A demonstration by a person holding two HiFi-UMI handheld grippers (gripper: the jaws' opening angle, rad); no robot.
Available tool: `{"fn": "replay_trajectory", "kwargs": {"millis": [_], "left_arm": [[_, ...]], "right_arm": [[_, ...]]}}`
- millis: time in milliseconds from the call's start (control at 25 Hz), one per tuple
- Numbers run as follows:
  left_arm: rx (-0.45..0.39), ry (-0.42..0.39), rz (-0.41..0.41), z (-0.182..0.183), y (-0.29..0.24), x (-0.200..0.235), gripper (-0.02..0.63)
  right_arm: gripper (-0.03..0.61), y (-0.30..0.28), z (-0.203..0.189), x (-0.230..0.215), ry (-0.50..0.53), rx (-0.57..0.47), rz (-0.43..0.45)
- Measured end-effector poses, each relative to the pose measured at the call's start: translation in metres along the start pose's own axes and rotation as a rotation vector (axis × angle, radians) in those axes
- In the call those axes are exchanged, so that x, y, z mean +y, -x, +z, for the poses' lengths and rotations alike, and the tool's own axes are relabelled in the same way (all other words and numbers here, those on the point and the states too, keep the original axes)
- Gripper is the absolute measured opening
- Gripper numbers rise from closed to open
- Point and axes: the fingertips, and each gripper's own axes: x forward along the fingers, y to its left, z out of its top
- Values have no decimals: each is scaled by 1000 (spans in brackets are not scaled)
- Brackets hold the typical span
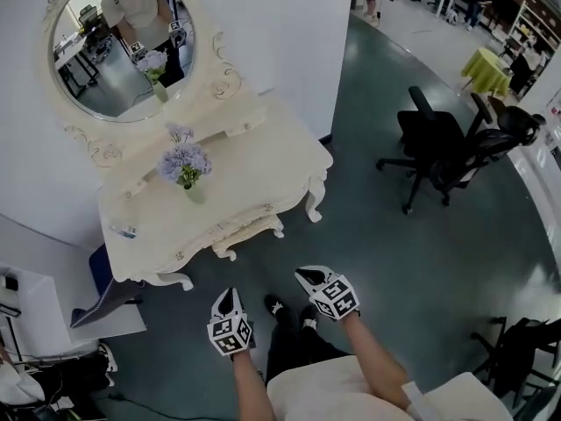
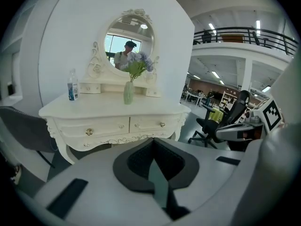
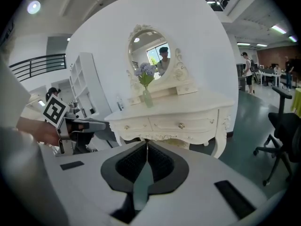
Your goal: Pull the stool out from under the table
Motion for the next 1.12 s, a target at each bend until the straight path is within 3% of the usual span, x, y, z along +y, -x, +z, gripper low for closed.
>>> {"fn": "replay_trajectory", "kwargs": {"millis": [320,720,880,1120], "left_arm": [[-36,60,-19,-27,-32,23,14],[94,47,56,-97,-73,60,15],[103,101,76,-115,-108,71,15],[96,41,57,-134,-151,92,15]], "right_arm": [[46,-31,-31,-56,-130,-23,-155],[46,-79,-87,-77,-235,-39,-54],[46,-99,-85,-93,-201,-49,-31],[46,-130,-93,-117,-159,-9,-45]]}}
